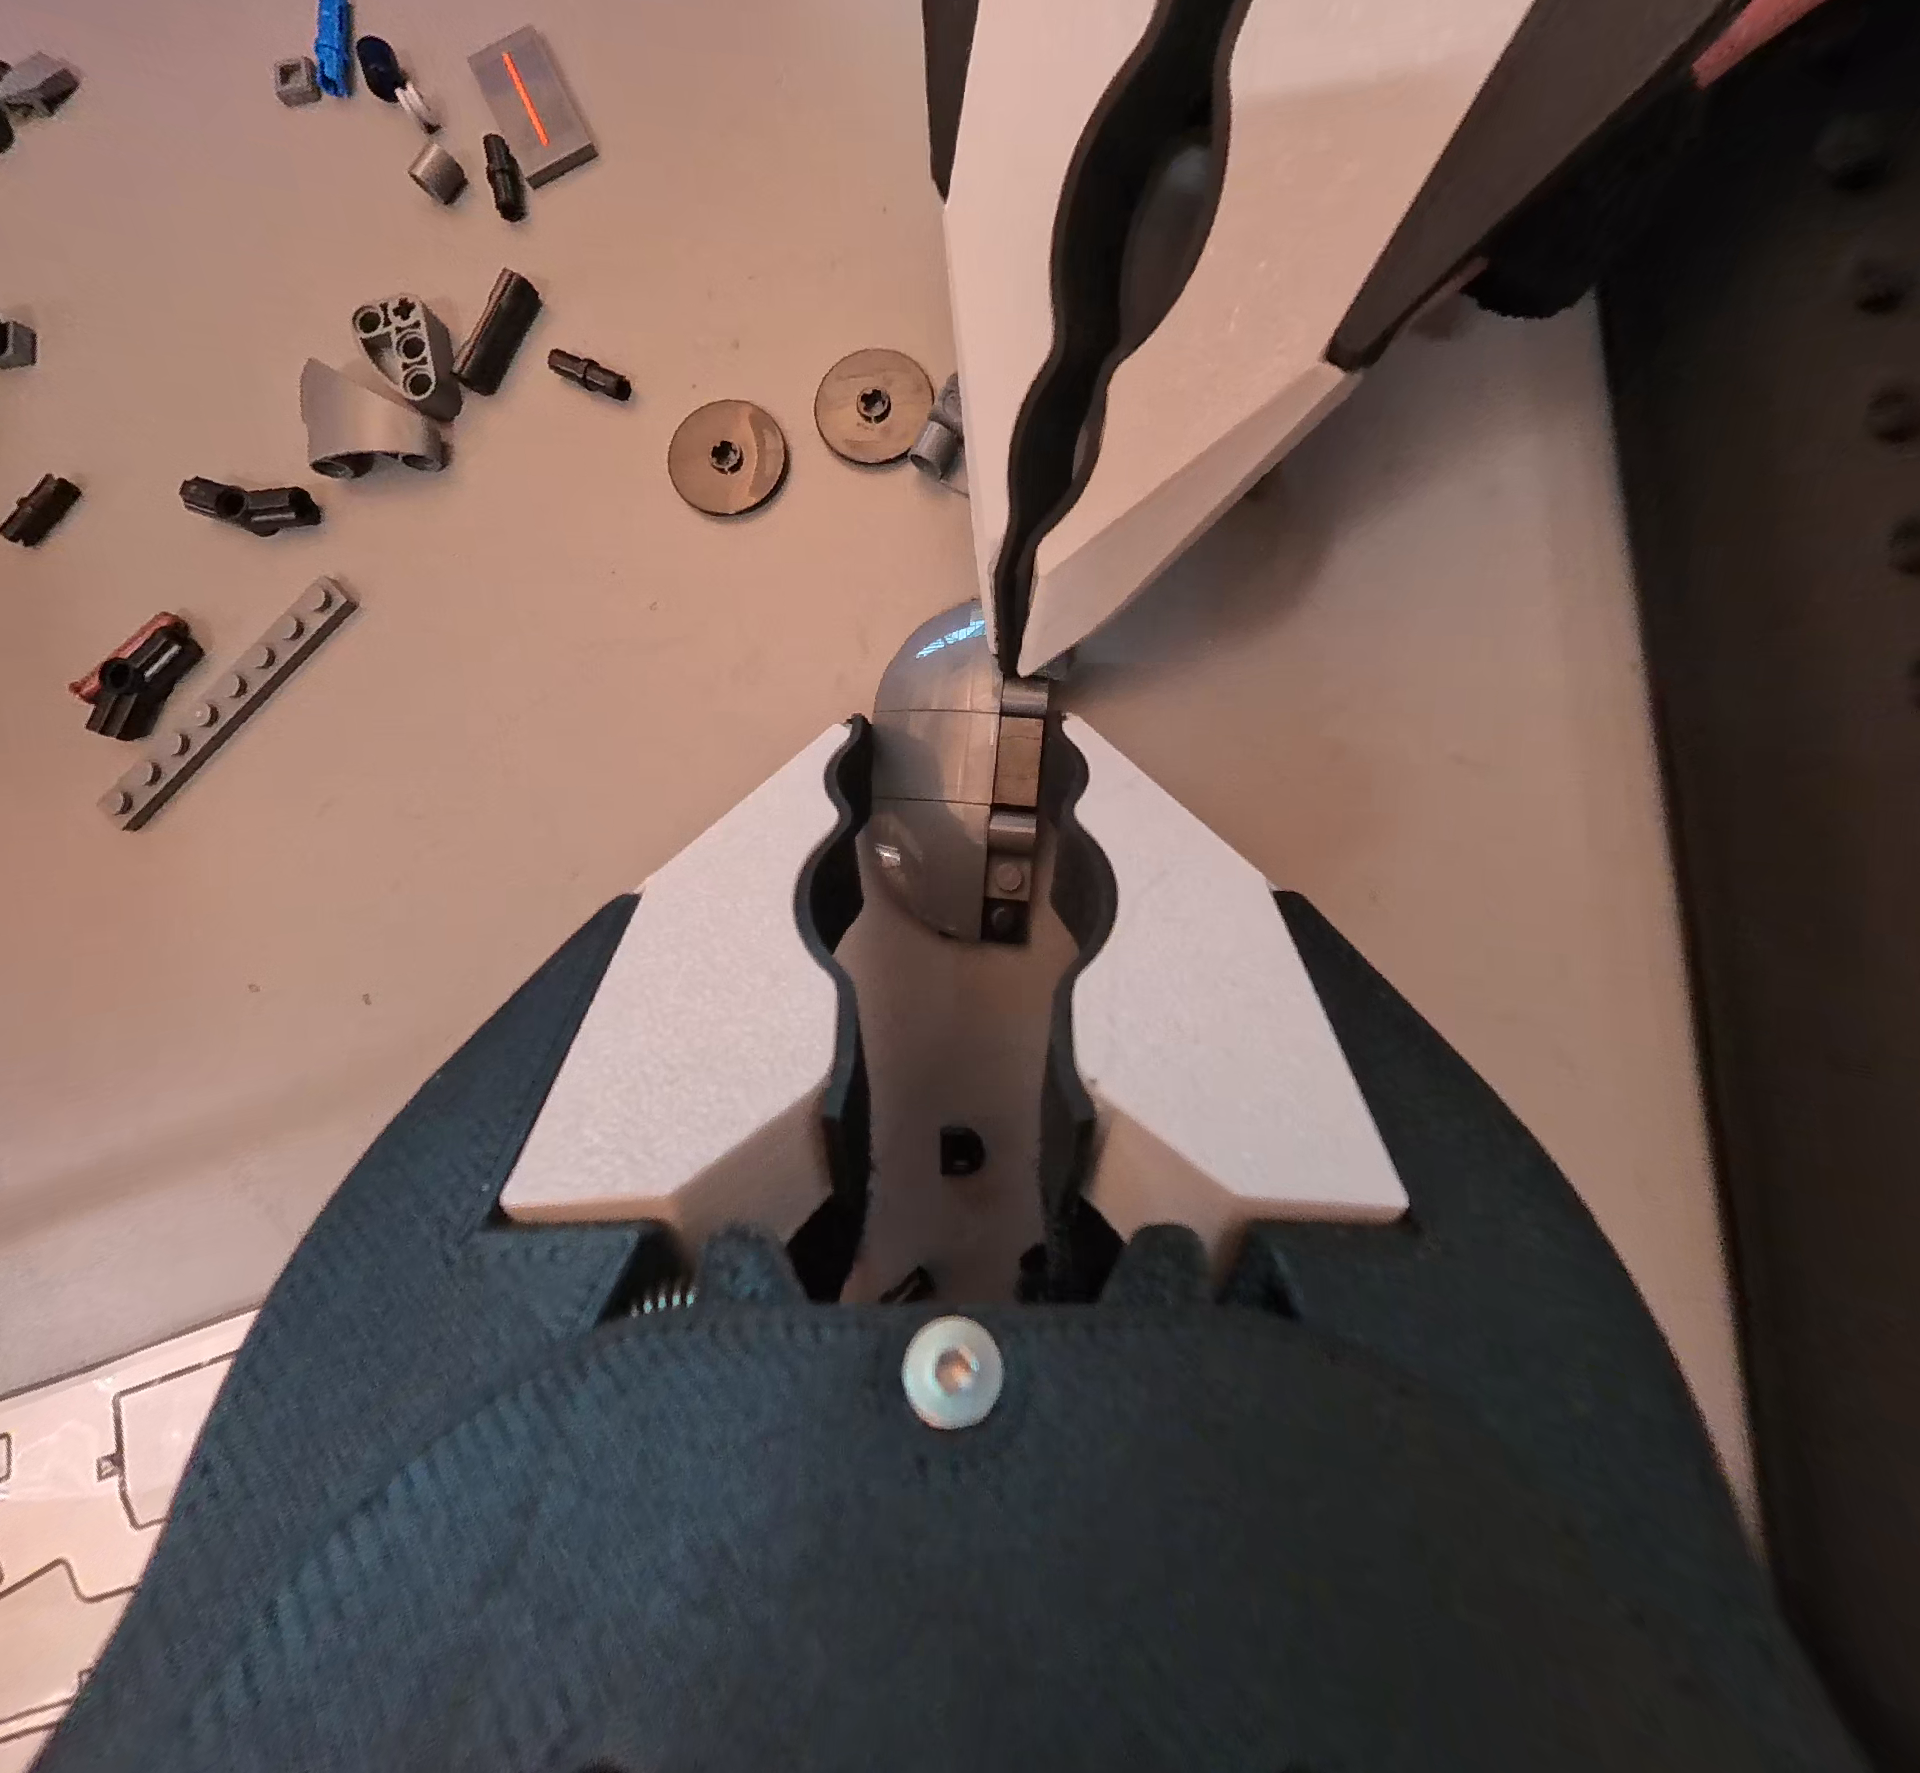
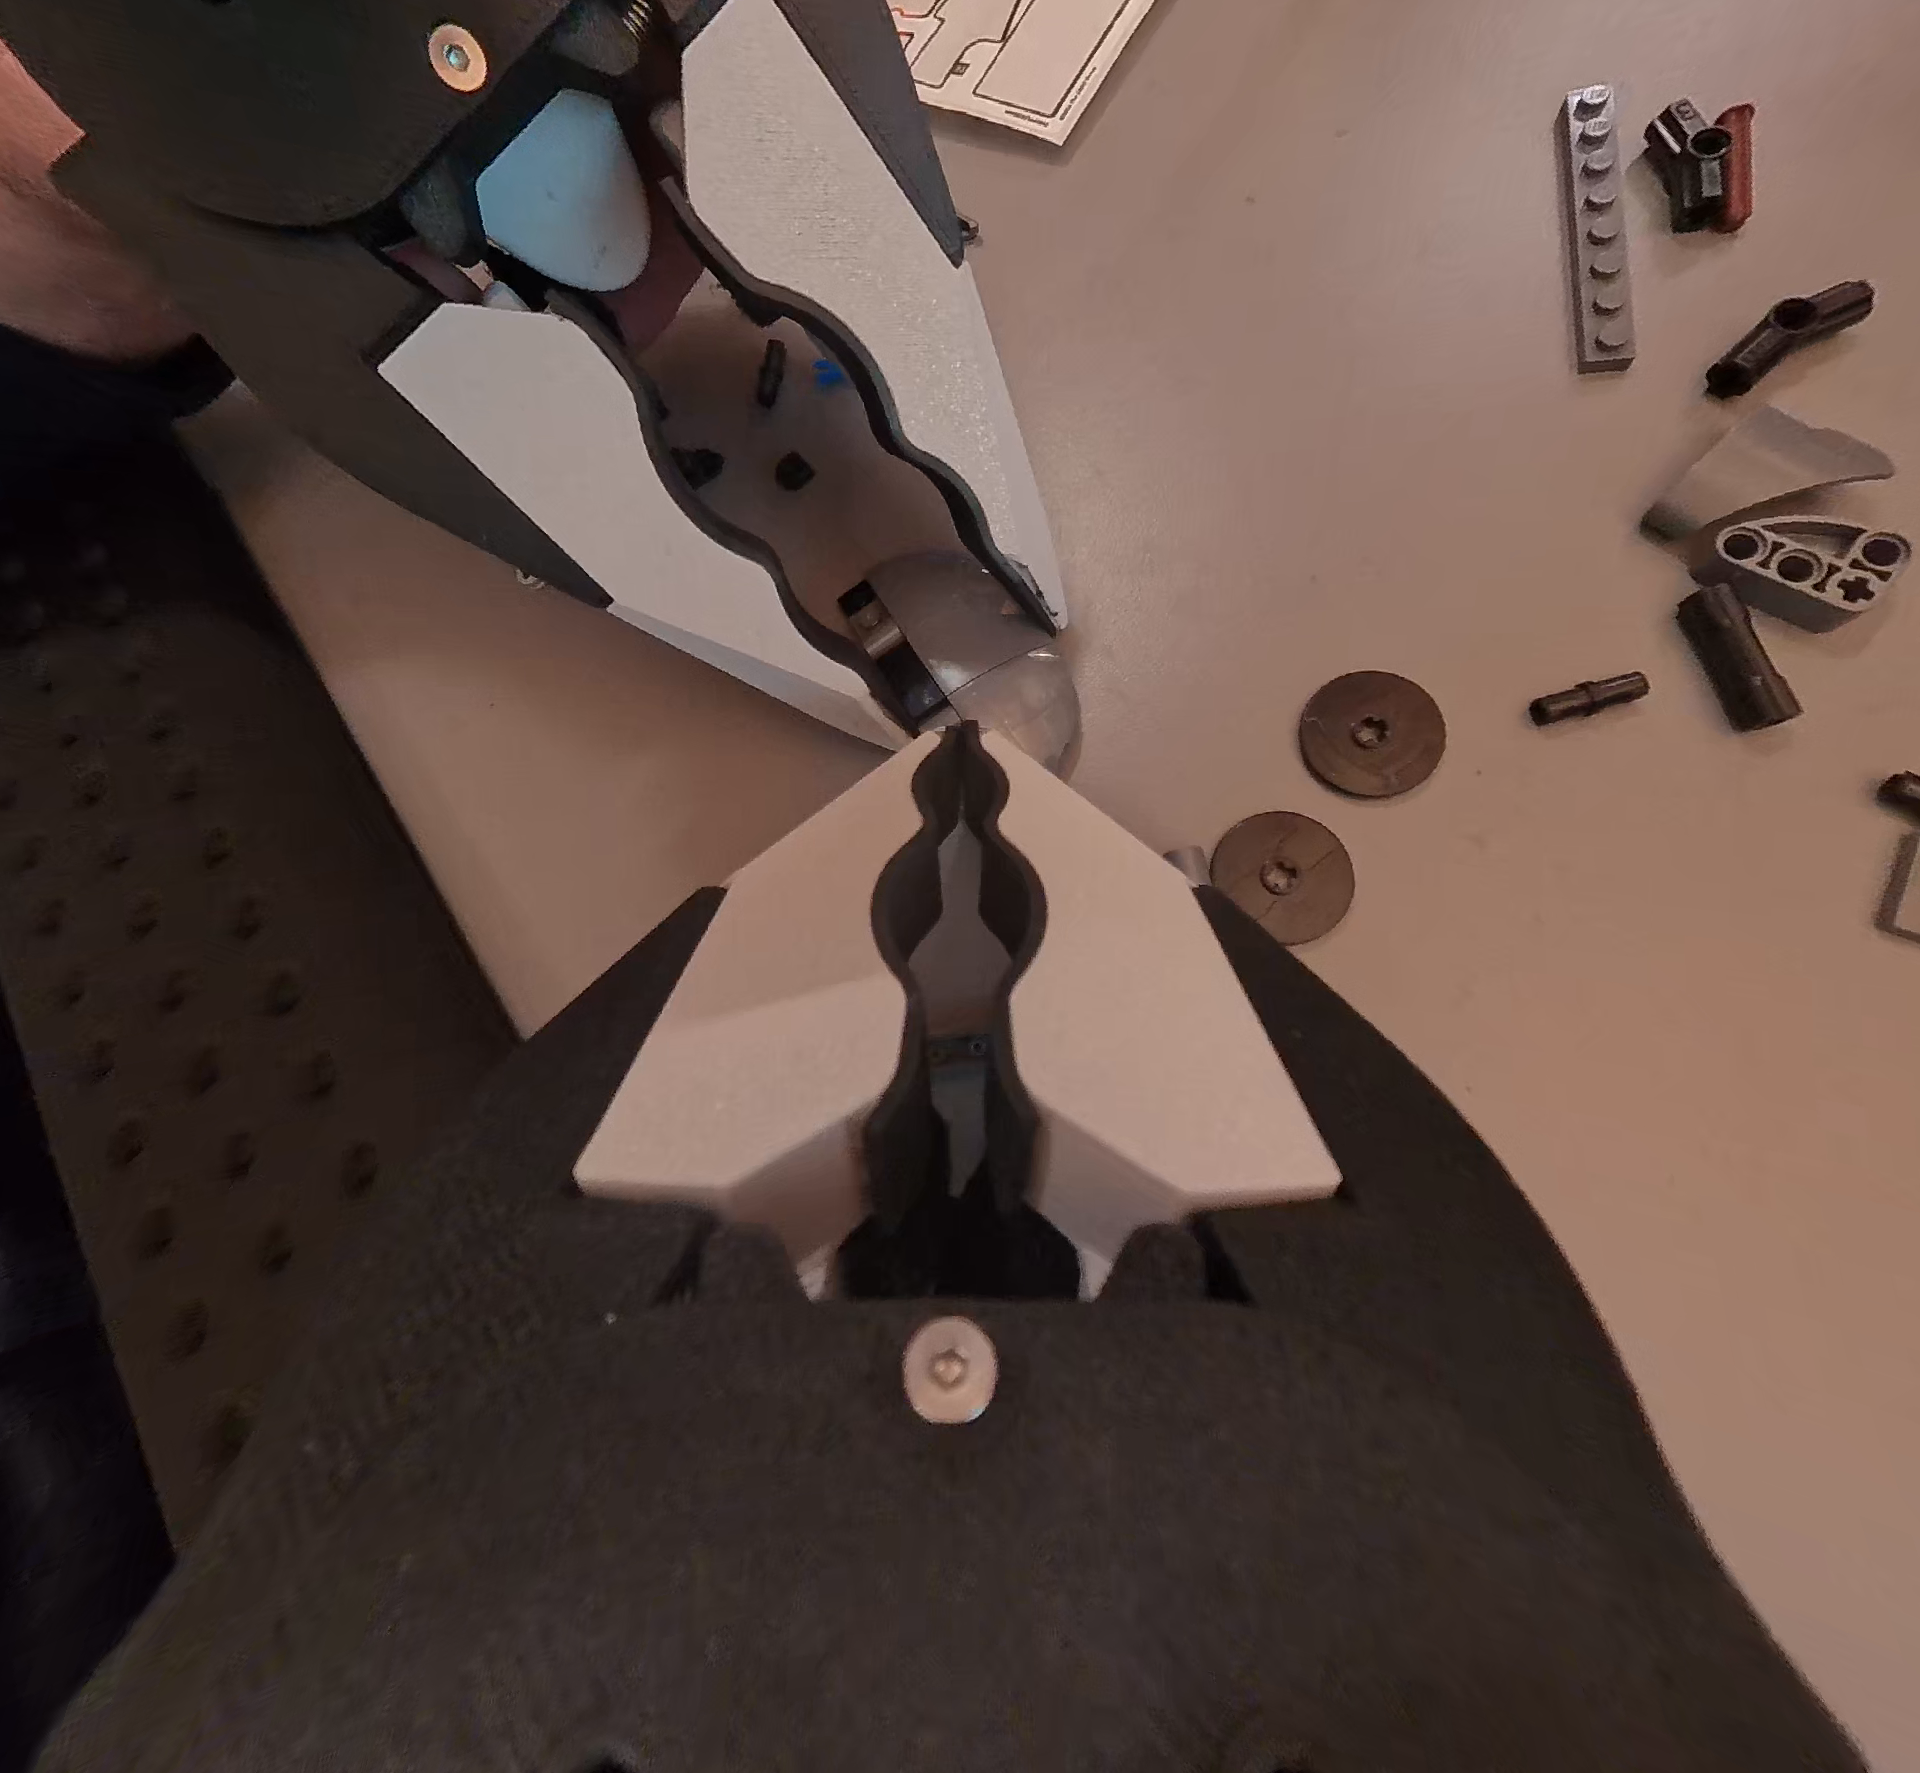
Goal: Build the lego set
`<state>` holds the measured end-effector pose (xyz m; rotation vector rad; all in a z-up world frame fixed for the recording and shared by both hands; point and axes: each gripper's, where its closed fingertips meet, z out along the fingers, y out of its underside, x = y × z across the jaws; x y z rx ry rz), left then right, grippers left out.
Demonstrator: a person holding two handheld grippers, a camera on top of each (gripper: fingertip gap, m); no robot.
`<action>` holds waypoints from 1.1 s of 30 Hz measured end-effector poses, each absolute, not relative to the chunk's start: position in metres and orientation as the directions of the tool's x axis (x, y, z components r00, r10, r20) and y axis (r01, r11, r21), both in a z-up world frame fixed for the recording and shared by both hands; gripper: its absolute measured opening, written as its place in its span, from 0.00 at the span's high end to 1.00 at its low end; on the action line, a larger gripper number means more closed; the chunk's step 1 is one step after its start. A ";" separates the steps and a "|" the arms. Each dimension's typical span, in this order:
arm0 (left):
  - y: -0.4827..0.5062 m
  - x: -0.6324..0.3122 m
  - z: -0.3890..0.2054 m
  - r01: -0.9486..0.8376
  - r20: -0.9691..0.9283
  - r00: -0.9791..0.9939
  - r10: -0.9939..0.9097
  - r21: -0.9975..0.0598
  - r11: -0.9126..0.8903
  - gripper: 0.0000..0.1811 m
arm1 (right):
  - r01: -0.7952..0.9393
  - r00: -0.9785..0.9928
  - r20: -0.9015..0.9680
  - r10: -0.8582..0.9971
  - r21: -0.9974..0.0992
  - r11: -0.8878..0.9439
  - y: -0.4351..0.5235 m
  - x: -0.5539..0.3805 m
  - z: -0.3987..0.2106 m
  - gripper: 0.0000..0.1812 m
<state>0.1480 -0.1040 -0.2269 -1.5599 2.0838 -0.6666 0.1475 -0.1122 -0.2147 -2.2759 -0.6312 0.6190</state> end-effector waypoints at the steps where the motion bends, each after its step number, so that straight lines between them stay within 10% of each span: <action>1: -0.104 0.148 -0.227 -0.746 -0.066 -0.257 -0.964 -0.620 0.242 0.83 | 0.263 0.769 -0.250 0.589 -0.716 -0.647 -0.112 0.147 -0.215 1.00; 33: -0.106 0.160 -0.227 -0.742 -0.100 -0.246 -0.964 -0.620 0.254 0.81 | 0.253 0.772 -0.259 0.581 -0.713 -0.654 -0.111 0.149 -0.215 1.00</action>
